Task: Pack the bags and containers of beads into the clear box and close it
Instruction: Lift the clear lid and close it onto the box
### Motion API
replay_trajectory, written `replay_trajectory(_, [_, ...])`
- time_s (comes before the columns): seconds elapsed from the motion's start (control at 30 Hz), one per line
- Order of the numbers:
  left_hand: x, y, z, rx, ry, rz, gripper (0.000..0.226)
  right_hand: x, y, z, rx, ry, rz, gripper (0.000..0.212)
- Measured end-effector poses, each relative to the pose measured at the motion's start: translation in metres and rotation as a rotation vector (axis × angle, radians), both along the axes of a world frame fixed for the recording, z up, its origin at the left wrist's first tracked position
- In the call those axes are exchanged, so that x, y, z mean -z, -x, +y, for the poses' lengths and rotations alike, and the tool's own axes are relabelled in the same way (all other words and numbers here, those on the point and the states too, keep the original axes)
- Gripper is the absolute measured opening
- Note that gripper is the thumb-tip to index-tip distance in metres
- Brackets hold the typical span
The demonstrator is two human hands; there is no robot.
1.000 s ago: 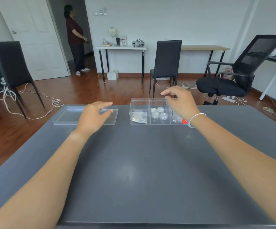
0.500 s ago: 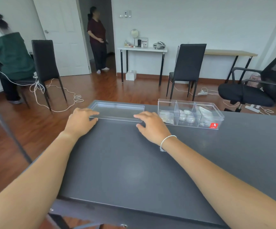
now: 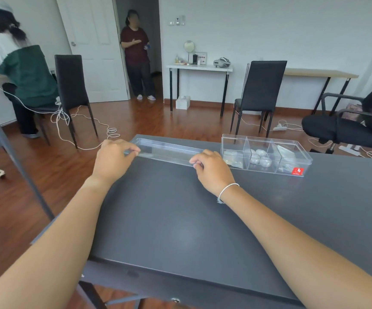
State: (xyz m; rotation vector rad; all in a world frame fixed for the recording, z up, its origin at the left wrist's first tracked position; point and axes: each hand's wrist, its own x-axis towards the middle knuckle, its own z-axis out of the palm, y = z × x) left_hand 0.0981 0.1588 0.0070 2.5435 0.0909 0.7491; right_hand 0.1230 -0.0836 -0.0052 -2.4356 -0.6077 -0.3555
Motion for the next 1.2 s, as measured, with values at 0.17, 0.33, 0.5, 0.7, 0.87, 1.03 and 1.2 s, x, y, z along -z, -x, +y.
replay_trajectory(0.17, [-0.016, 0.017, -0.007, -0.011, -0.001, -0.156, 0.013, -0.015, 0.013, -0.006, -0.035, -0.181, -0.077, 0.022])
replay_trajectory(0.33, [-0.038, 0.028, -0.027, 0.064, -0.006, -0.271, 0.015, -0.040, 0.020, -0.028, -0.016, -0.367, -0.144, 0.021])
replay_trajectory(0.5, [-0.054, 0.028, -0.054, 0.176, 0.035, -0.316, 0.021, -0.058, 0.022, -0.063, 0.057, -0.486, -0.187, 0.021])
replay_trajectory(0.7, [-0.048, 0.018, -0.091, 0.349, 0.207, -0.256, 0.032, -0.069, 0.022, -0.118, 0.115, -0.541, -0.185, 0.023])
replay_trajectory(0.87, [-0.044, 0.004, -0.124, 0.418, 0.293, -0.260, 0.034, -0.076, 0.025, -0.161, 0.121, -0.510, -0.124, 0.023])
replay_trajectory(1.03, [-0.035, -0.010, -0.153, 0.453, 0.375, -0.229, 0.030, -0.080, 0.026, -0.198, 0.155, -0.468, -0.093, 0.020])
replay_trajectory(1.2, [-0.033, -0.022, -0.177, 0.487, 0.530, -0.255, 0.020, -0.090, 0.025, -0.219, 0.155, -0.506, -0.066, 0.021])
